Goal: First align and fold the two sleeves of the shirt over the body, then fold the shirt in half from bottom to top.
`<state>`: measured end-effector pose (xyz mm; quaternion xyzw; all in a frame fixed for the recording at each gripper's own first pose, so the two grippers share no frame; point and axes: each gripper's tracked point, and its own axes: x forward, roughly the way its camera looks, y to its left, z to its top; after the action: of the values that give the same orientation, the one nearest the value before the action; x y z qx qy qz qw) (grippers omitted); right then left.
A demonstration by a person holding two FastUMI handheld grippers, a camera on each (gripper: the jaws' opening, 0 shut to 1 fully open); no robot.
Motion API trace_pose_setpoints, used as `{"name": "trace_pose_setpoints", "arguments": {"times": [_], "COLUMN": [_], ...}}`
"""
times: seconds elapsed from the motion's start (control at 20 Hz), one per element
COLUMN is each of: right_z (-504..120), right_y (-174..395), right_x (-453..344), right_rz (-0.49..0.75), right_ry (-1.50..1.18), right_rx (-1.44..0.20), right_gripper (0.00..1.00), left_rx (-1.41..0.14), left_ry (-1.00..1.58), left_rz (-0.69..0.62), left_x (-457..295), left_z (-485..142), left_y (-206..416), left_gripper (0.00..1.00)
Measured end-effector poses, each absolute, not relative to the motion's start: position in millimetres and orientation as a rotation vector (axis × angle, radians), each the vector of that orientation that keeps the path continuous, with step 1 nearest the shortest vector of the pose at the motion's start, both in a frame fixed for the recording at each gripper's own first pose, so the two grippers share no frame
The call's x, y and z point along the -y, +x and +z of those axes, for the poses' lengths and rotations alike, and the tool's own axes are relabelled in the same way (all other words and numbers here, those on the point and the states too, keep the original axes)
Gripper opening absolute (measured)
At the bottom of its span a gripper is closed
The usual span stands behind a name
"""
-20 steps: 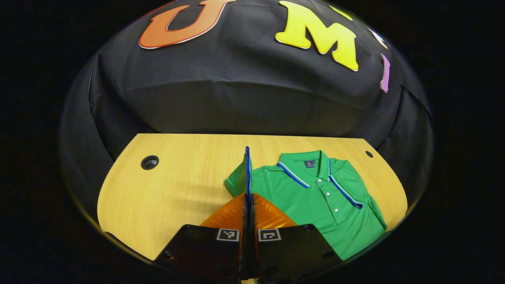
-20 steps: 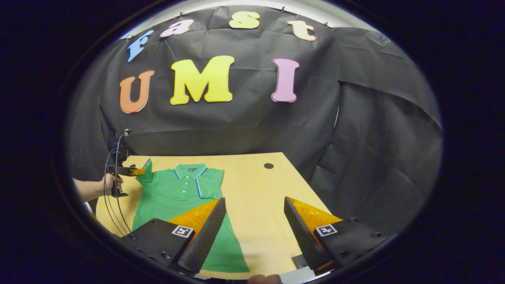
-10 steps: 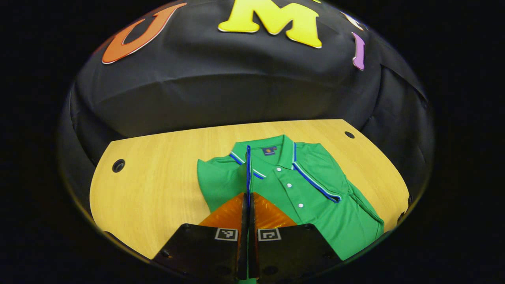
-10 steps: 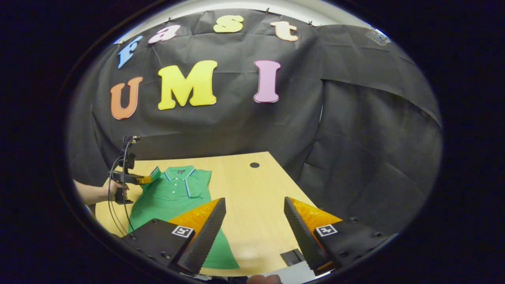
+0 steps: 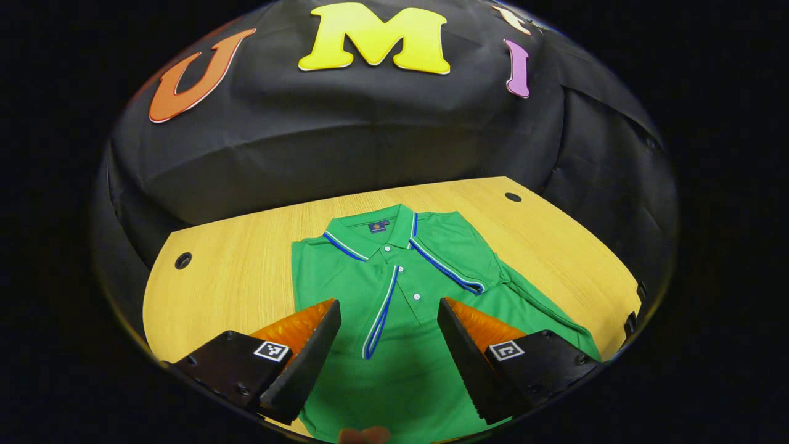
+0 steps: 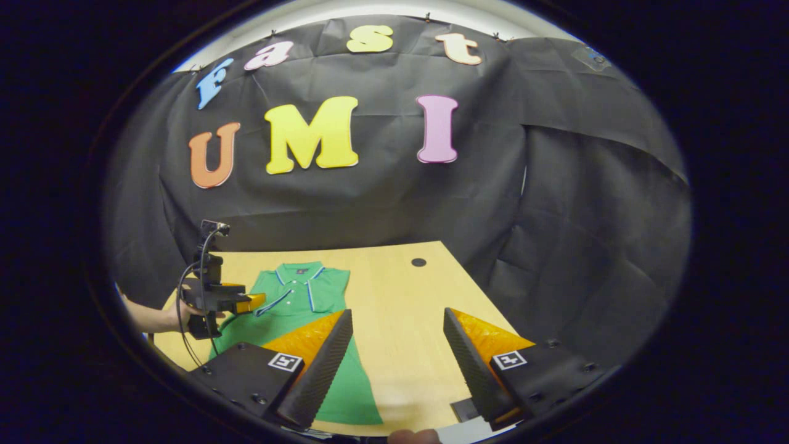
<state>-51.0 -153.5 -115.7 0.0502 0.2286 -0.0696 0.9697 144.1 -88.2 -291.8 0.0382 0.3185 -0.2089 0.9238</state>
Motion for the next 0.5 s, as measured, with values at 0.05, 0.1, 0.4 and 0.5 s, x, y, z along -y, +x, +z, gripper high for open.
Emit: {"name": "trace_pose_setpoints", "arguments": {"times": [0.05, 0.1, 0.4, 0.5], "right_z": [-115, -116, -131, -143], "right_y": [-48, -45, -40, -47], "right_x": [148, 143, 106, 98], "right_rz": [-0.117, -0.093, 0.077, 0.127], "right_ry": [0.1, 0.099, 0.059, 0.028], "right_rx": [-0.46, -0.457, -0.476, -0.5], "right_gripper": [0.95, 0.92, 0.93, 0.93], "left_rx": [-0.648, -0.645, -0.65, -0.652], "left_ry": [0.061, 0.047, 0.007, 0.01], "left_rz": [-0.415, -0.401, -0.321, -0.3], "left_x": [84, 78, 32, 19], "left_z": [-285, -277, -249, -245], "left_y": [135, 125, 55, 31], "left_gripper": [1.0, 1.0, 1.0, 1.0]}}
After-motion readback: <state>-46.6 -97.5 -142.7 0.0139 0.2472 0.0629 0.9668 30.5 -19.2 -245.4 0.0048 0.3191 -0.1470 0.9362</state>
